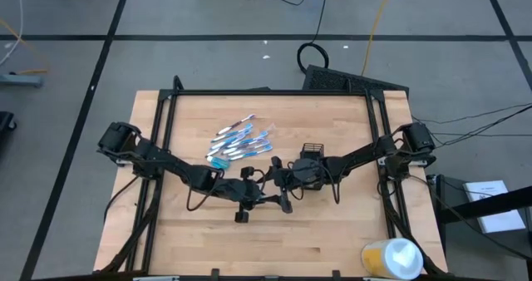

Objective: Pick & Place toothbrushing station
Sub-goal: Put the mouthwash into the middle section of the mesh organizer

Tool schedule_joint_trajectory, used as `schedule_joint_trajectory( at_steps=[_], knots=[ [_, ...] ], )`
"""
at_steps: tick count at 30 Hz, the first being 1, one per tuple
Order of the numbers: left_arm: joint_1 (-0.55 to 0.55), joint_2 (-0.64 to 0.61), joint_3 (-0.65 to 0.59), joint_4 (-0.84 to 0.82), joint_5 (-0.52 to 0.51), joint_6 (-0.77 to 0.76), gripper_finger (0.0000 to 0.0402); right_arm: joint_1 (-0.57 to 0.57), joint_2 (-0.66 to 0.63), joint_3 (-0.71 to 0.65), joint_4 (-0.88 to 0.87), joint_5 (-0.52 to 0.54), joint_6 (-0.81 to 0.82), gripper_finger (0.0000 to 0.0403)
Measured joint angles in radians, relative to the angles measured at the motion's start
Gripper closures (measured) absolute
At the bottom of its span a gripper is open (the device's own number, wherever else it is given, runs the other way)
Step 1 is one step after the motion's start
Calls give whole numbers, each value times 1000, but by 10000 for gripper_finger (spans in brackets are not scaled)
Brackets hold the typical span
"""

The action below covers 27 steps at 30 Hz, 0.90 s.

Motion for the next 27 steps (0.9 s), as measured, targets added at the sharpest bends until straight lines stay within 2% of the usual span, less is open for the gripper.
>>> schedule_joint_trajectory(
  at_steps=[2,6,9,17,22,27],
  knots=[
    [-1,-1,0,0,-2,2,284,12,0,3,-3,22,-40,129],
    [1,-2,0,6,-8,4,284,44,1,4,-16,176,-181,134],
    [2,-2,0,10,-22,9,284,62,1,4,-7,229,-233,137],
    [1,-1,2,9,-5,10,284,89,2,7,13,264,-236,146],
    [1,2,8,15,8,17,284,105,-4,19,97,259,-233,147],
    [0,2,6,21,1,16,284,107,0,15,52,252,-203,147]
  ],
)
